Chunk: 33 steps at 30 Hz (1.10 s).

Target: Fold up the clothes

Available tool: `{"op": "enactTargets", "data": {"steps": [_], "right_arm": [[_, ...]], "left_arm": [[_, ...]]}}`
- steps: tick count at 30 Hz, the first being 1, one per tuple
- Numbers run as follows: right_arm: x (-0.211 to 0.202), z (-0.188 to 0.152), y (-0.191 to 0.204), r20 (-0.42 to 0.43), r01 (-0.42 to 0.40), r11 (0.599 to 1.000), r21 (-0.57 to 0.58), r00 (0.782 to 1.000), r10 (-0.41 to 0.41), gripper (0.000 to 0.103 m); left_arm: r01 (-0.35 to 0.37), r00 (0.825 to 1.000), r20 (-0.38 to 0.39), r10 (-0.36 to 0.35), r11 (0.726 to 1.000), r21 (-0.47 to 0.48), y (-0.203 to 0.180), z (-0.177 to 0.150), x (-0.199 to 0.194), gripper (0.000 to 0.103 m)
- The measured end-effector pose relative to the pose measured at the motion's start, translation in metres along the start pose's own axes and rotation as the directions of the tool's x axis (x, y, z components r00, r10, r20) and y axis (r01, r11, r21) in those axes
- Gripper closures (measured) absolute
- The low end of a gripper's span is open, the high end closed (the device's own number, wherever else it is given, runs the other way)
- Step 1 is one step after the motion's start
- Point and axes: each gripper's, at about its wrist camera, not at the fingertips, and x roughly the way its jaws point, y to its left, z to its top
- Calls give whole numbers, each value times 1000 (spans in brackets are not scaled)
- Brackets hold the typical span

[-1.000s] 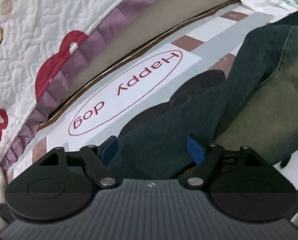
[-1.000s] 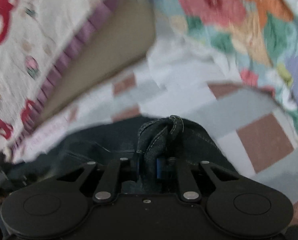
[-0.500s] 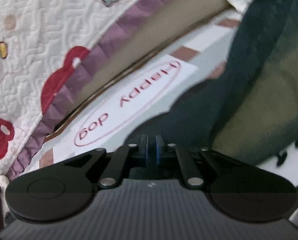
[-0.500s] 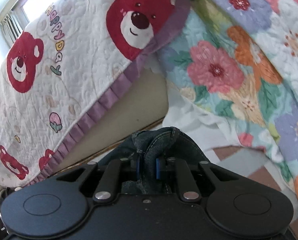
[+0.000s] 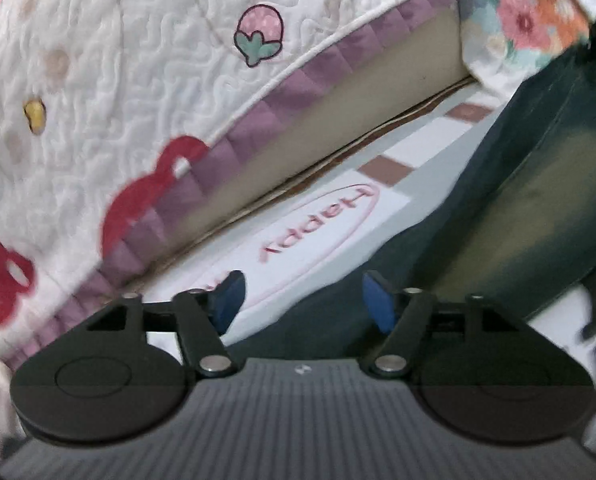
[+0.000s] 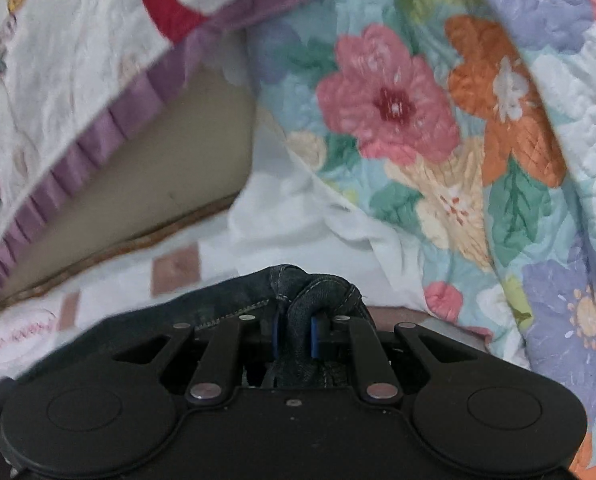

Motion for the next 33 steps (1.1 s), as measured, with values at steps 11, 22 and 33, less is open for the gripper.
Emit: {"op": "enactTargets", "data": {"steps": [11, 22, 33], "right_arm": [[-15, -23, -21, 78, -94, 995, 29, 993, 92, 87], [-46, -19, -38, 172, -203, 972, 119, 968, 181, 87], [-3, 13, -38, 89, -135, 973, 188, 989, 120, 87]], "left_arm": [[4, 992, -125, -1, 1000, 25, 14, -11, 23, 86], [-48, 999, 2, 50, 968, -245, 75, 40, 12, 95], [3, 989, -138, -48, 949, -314, 72, 33, 62, 91]]}}
